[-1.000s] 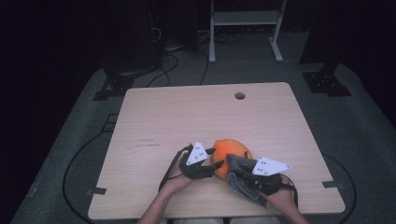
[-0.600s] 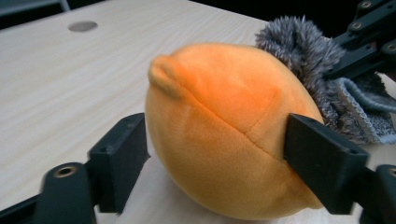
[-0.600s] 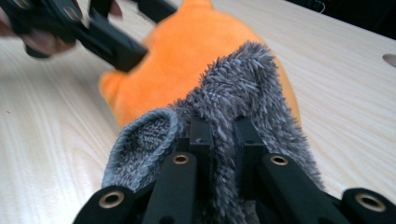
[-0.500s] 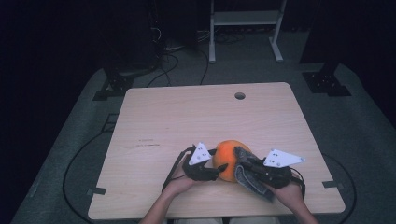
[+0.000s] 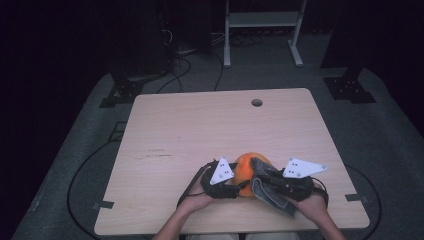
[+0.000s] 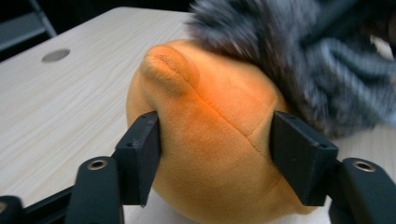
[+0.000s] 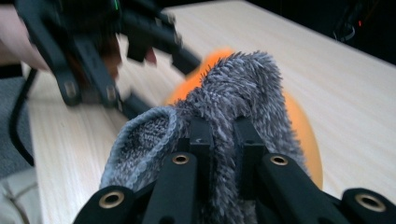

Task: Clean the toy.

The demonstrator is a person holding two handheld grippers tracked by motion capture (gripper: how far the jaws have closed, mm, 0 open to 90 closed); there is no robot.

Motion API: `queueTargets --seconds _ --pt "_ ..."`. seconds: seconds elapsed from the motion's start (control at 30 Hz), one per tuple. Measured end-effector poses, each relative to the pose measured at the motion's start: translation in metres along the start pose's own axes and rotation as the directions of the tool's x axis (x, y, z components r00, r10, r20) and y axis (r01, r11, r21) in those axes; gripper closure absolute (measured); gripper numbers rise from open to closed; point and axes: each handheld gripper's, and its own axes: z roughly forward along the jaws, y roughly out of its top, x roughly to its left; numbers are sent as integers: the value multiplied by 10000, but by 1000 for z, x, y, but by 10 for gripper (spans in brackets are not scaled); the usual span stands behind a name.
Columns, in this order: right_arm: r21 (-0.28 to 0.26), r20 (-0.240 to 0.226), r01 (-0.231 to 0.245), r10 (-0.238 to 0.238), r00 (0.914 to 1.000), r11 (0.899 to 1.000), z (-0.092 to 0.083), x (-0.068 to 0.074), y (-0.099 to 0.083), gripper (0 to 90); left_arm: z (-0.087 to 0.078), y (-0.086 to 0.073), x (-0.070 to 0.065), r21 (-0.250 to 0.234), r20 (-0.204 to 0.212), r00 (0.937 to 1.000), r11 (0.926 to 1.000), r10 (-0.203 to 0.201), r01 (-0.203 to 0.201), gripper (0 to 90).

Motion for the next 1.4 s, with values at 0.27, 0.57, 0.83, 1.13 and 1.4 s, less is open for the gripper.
queueTargets --seconds 0.27,0.57,0.83,1.13,1.4 --pt "12 -222 -25 25 9998 10000 2 -4 6 804 -1 0 -11 250 195 9915 9913 1286 -1291 395" --pt "266 83 -688 686 9976 9973 -3 -20 -13 804 -3 0 -3 77 610 9970 9988 479 -485 329" --pt "347 -279 -149 158 9995 9993 4 -2 -6 804 -3 -2 5 -82 321 9978 9983 -573 575 289" --pt "422 432 -1328 1310 9904 9902 -9 -33 -22 804 -6 -5 6 202 371 9992 9997 -129 122 370" --pt "540 -144 -1131 1141 9934 9921 -4 -24 -19 804 -5 1 19 35 737 9732 9759 -2180 2183 134"
